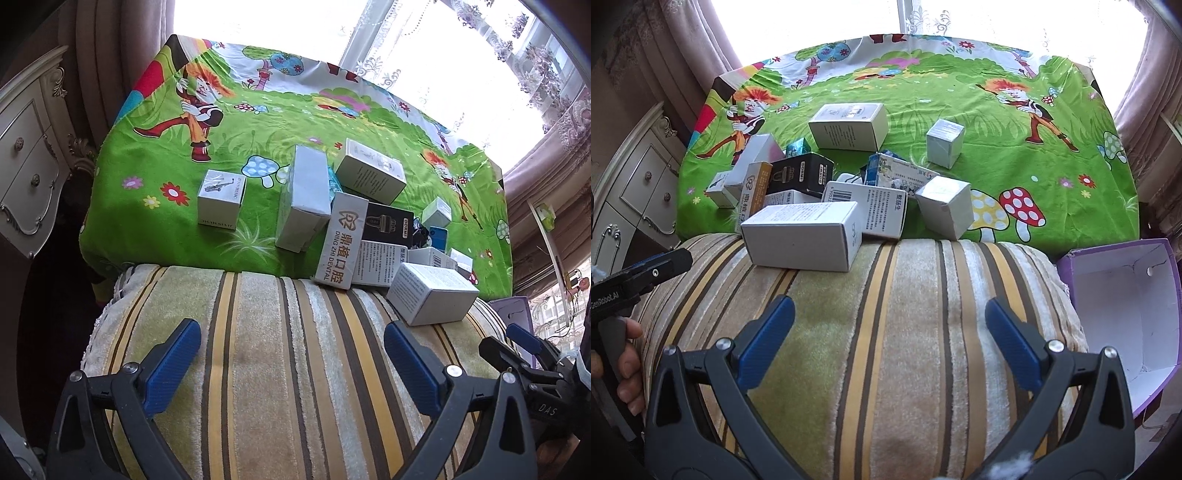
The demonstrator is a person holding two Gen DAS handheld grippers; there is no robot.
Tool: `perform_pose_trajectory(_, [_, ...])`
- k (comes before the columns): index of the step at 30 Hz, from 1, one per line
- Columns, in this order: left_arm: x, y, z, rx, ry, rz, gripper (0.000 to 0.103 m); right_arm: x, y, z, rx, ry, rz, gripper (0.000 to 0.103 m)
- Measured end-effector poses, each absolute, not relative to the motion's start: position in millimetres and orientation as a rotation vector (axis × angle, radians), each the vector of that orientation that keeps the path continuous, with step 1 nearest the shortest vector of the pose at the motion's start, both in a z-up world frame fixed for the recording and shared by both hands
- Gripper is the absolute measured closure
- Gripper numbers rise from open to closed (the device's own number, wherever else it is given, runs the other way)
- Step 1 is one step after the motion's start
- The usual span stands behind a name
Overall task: Organize rigid objects
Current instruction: 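Reach both grippers toward the boxes on the bed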
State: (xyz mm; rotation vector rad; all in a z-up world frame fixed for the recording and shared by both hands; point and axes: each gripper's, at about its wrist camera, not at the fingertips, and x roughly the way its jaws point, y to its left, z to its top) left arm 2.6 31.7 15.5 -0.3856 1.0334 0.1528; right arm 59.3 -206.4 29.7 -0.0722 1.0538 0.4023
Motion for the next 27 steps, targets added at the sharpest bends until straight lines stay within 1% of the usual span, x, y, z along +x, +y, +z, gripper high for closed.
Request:
perform_pose_trajectory(4, [13.4,45.5,18.9,-0.342,1.000,0.162,0.006,60.6,-191.7,35.2,-0.080,1.032,0.422,0.000])
perform_pose_trajectory(12, [37.3,81.4,17.5,-0.327,1.019,0.204,0.010,65.5,-161.5,38.4,-0.135,1.031,0.450,0.000])
perform_pose_trajectory(15, [49.3,91.5,15.4,-0.325,1.033,0.212,0.012,69.7,-150.0,37.3,-0.165,1.040,0.453,0.000])
perform_pose_trajectory(19, [68.1,106.6,8.3,-0.339,1.068,0.228,0.020,75.7,-138.9,36.6,-0.191,1.050,0.443,0.000])
perform_pose_trajectory(27, [101.7,116.9,-11.6,-0.299,1.141,0.266,0.023,84.8,-122.2,33.3,-0.215,1.063,0.425,0.000])
